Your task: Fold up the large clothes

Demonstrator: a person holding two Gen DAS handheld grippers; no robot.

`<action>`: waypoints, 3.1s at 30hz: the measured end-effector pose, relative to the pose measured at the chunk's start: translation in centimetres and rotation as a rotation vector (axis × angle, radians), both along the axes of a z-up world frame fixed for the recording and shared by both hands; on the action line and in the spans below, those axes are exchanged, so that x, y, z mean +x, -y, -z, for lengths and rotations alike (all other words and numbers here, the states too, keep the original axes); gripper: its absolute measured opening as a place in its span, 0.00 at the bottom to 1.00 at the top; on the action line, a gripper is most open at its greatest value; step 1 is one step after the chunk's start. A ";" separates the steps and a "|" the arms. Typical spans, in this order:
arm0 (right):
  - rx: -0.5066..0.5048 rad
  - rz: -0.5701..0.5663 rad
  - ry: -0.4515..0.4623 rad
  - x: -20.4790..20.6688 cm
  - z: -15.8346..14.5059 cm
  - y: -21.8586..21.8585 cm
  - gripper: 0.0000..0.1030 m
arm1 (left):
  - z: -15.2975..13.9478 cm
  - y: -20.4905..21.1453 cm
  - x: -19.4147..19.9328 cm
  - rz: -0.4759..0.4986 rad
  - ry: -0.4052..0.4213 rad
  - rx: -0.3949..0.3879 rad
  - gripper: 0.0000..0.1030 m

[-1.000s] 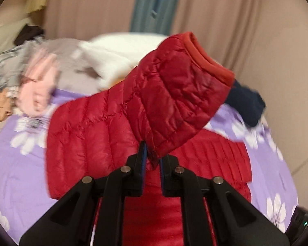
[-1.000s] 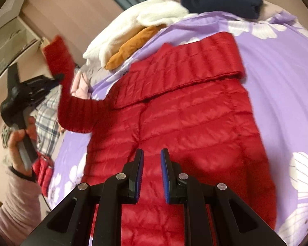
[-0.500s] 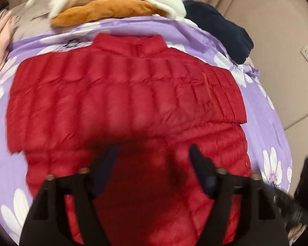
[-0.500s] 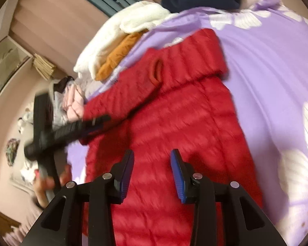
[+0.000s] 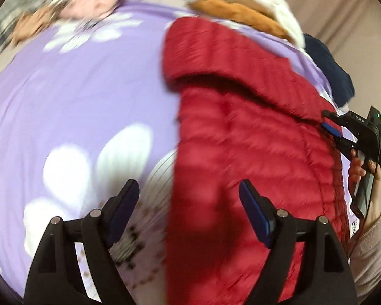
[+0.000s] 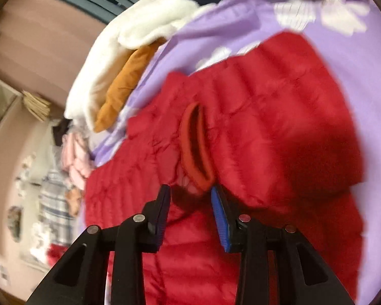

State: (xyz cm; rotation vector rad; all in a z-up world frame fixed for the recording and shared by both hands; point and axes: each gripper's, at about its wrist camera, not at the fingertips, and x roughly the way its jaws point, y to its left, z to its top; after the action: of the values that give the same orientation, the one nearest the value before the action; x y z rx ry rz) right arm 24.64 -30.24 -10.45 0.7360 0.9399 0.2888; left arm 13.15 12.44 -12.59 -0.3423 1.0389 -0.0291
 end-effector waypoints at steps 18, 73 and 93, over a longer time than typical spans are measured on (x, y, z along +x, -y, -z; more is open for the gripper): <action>-0.376 0.195 -0.038 -4.6 -2.3 2.7 0.11 | 0.4 -0.3 -1.4 -0.003 -0.028 -0.074 0.79; 0.239 -0.091 -0.150 -21.6 3.1 7.4 0.56 | 3.9 0.4 -9.0 0.045 -0.110 -0.660 0.87; -0.057 -0.034 -0.071 -22.4 0.4 3.8 0.23 | 3.4 0.9 -8.6 -0.065 -0.138 -0.527 0.18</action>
State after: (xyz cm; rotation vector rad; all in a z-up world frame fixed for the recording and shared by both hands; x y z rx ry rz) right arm 2.29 -33.99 -10.86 0.6824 1.0246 0.2659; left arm 4.55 11.51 -16.02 -0.8661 1.1478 -0.2259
